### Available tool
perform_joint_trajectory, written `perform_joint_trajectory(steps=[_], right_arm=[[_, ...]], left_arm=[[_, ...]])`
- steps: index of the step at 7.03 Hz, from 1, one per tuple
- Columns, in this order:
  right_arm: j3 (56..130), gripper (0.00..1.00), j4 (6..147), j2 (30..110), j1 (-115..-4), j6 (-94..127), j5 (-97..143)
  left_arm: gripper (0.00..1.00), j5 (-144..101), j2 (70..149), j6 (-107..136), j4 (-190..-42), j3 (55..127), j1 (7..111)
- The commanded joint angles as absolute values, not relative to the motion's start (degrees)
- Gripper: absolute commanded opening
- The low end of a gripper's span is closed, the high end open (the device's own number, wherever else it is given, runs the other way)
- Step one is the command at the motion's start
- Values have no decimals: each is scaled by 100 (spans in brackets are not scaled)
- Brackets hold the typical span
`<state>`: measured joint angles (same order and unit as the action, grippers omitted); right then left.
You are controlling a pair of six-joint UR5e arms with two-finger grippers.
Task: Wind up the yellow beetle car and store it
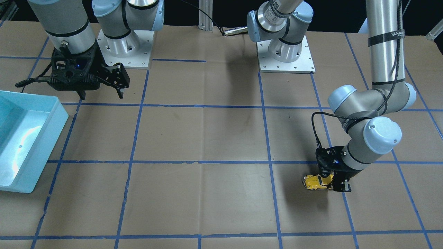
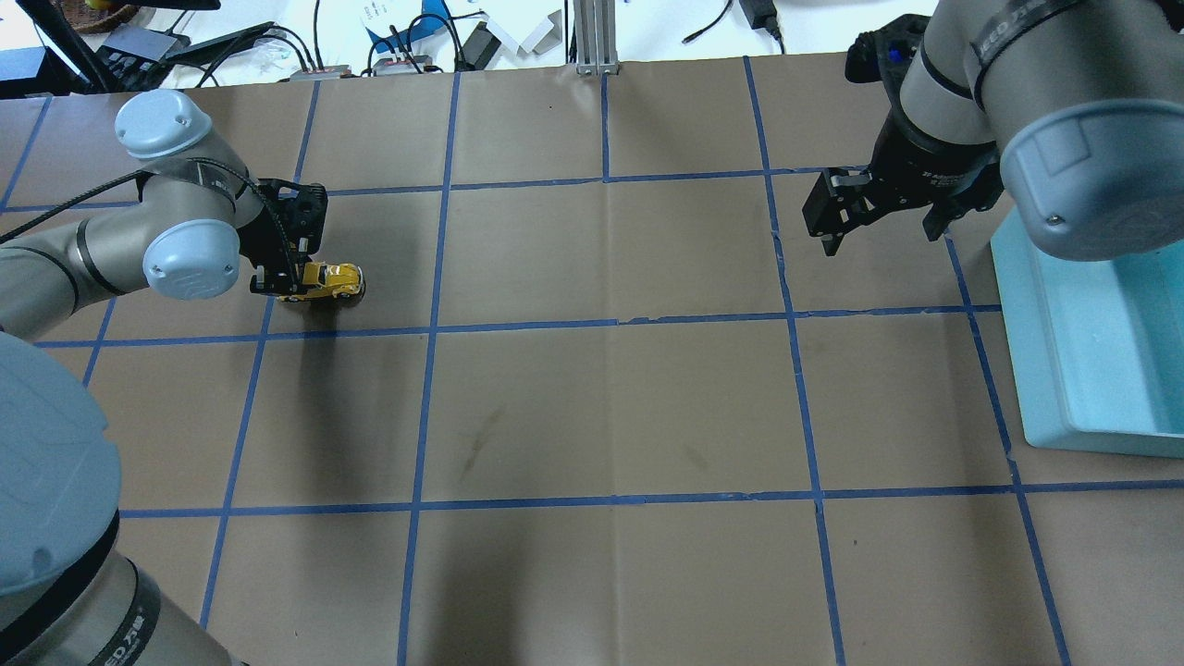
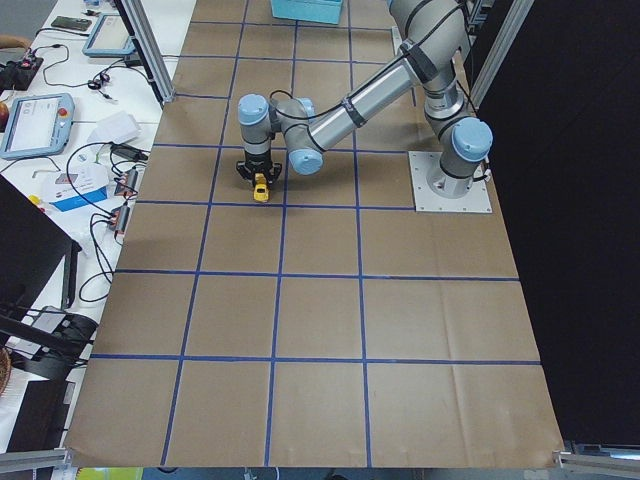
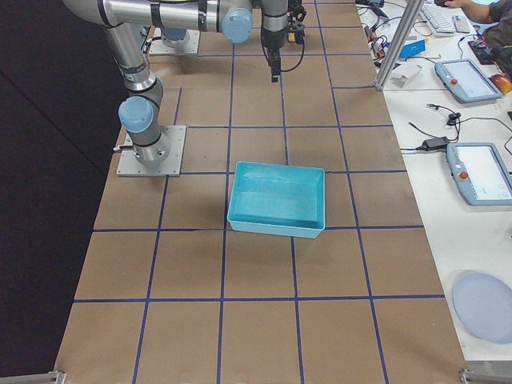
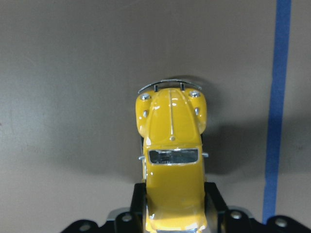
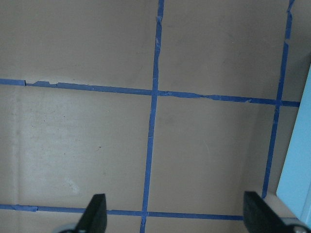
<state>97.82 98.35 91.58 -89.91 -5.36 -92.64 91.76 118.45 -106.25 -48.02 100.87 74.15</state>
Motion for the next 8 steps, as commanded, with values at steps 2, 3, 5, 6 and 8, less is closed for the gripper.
perform_joint_trajectory(steps=[2, 3, 5, 6, 8], right_arm=[[9782, 100, 9826, 9167, -8991, -545, -9264], [9774, 100, 9835, 9184, -8974, -580, -9272], [9773, 100, 9844, 9193, -8982, -589, -9264], [9773, 100, 9844, 9193, -8965, -606, -9264], [9773, 100, 9826, 9193, -8974, -598, -9264]], left_arm=[[11, 9176, 11848, -10609, -4799, 10090, 7409], [99, 9176, 11874, -10574, -4834, 10081, 7418], [100, 9184, 11787, -10547, -4965, 10011, 7418], [100, 9176, 11577, -10382, -5375, 9932, 7444], [100, 9150, 10762, -9280, -6917, 9600, 7532]])
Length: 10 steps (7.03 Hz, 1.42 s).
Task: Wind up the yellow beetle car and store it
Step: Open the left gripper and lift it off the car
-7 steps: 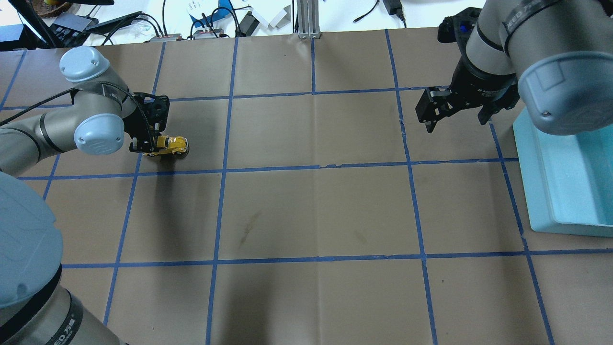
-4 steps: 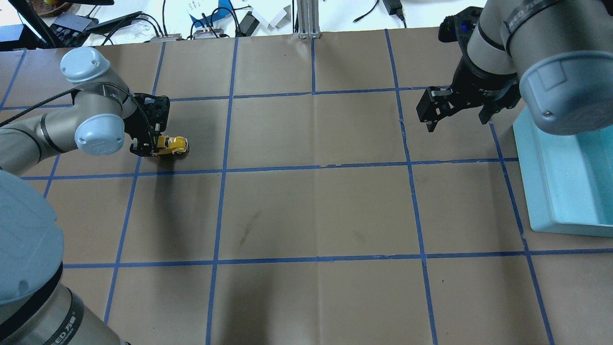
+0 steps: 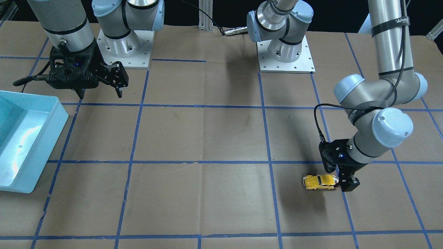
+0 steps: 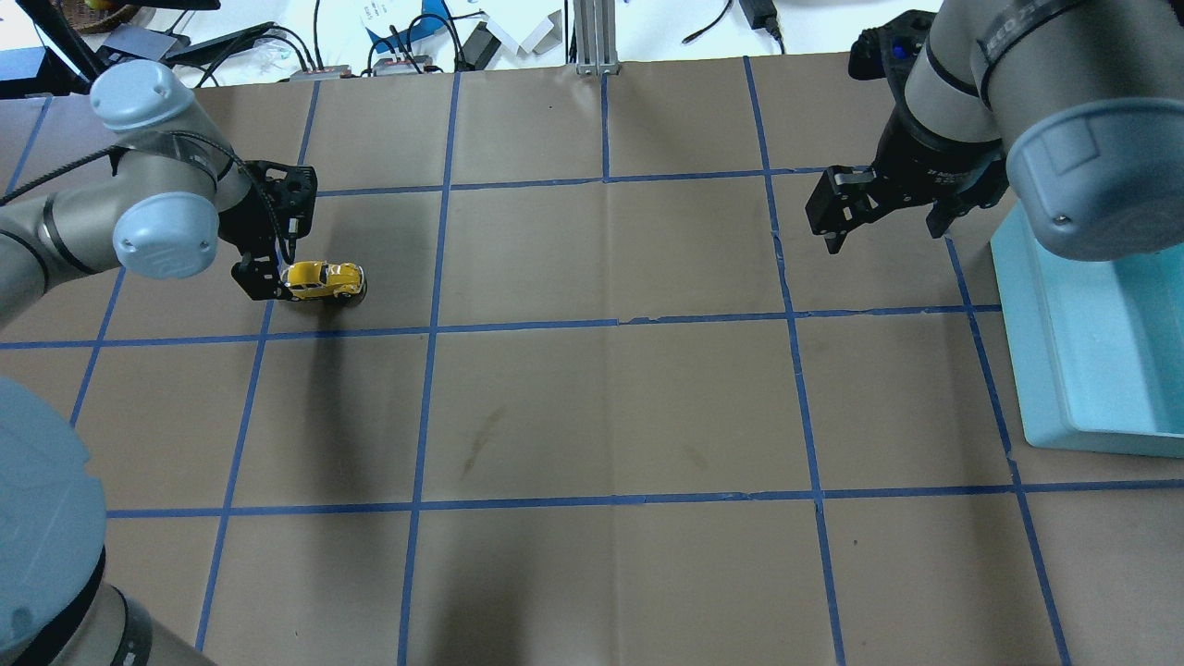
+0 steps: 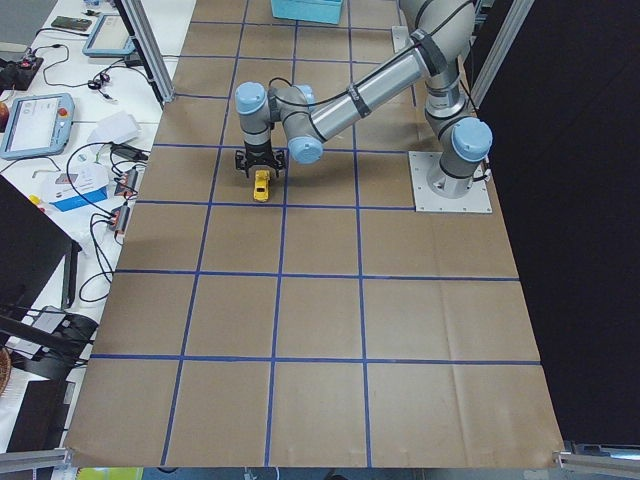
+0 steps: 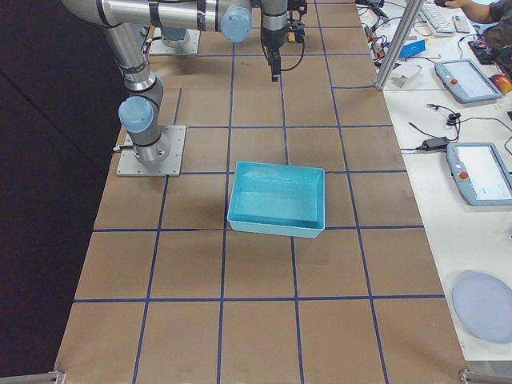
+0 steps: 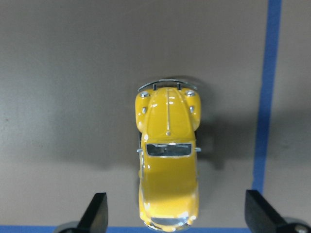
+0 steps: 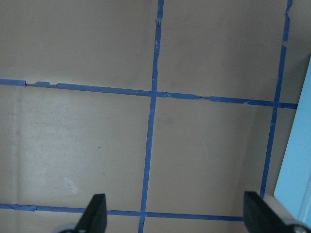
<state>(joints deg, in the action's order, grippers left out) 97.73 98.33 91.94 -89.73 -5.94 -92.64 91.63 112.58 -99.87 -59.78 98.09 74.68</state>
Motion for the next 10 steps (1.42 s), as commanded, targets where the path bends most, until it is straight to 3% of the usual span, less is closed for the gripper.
perform_joint_trajectory(steps=[1, 4, 8, 10], right_arm=[[9773, 100, 9809, 9193, -8974, -589, -9264], [9773, 100, 9809, 9193, -8965, -598, -9264], [9773, 100, 9809, 9193, -8956, -606, -9264], [9773, 100, 9809, 9193, -8956, -606, -9264]], left_arm=[[100, 9089, 10331, -8498, -7674, 9476, 7619], [100, 9097, 9372, -6607, -8945, 9246, 7848], [100, 9088, 9395, -5159, -8878, 9194, 7727], [100, 9123, 9797, -5098, -8528, 9211, 7699]])
